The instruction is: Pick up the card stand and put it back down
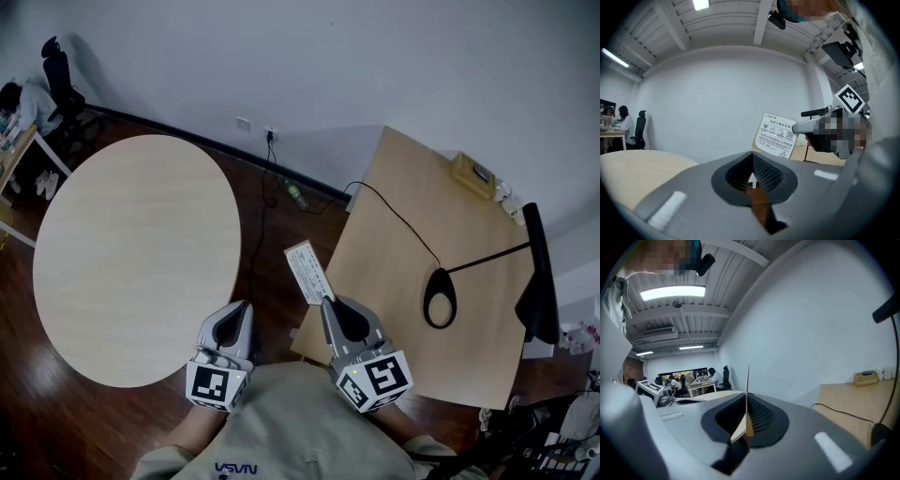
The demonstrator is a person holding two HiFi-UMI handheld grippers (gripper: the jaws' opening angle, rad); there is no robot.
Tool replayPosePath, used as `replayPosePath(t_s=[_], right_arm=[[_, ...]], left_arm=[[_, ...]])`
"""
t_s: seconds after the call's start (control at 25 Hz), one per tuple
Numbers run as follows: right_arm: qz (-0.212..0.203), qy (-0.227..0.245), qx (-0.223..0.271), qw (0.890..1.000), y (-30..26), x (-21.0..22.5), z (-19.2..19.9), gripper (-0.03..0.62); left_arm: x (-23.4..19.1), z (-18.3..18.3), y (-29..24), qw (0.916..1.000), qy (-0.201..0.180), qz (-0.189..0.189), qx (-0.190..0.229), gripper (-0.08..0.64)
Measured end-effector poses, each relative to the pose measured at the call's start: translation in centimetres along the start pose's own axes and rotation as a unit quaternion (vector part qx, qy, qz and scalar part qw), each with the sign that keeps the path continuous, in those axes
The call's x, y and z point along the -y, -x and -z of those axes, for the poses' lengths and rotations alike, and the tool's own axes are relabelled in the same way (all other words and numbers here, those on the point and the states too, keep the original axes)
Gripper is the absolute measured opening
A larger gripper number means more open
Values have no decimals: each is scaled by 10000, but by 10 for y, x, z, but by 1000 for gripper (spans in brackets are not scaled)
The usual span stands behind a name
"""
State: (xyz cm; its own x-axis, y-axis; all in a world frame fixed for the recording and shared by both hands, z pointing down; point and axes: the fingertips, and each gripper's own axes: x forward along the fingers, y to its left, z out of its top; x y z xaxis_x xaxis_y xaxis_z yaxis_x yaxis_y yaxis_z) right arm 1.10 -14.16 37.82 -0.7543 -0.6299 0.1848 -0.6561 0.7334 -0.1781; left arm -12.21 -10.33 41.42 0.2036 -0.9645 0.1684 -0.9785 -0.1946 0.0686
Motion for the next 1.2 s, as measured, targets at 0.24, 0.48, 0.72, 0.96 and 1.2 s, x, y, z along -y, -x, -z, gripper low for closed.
replayPosePath(t_s=[0.24,0.48,0.72,0.96,1.2], right_arm=[[-73,68,-98,9999,-12,-20,5,14],[-61,94,-106,9999,-25,-28,5,12],[-462,206,-98,9987,-64,-51,8,14],[-1466,423,-227,9880,-144,-118,39,14],[-2005,467,-833,9750,-225,-178,115,14]], left_arm=[[-15,6,10,10000,41,26,-4,2],[-32,9,12,9998,196,51,31,2],[-75,13,27,9984,355,-392,198,3],[-130,32,67,9936,464,-1027,121,3],[-187,54,117,9849,514,-1653,-18,3]])
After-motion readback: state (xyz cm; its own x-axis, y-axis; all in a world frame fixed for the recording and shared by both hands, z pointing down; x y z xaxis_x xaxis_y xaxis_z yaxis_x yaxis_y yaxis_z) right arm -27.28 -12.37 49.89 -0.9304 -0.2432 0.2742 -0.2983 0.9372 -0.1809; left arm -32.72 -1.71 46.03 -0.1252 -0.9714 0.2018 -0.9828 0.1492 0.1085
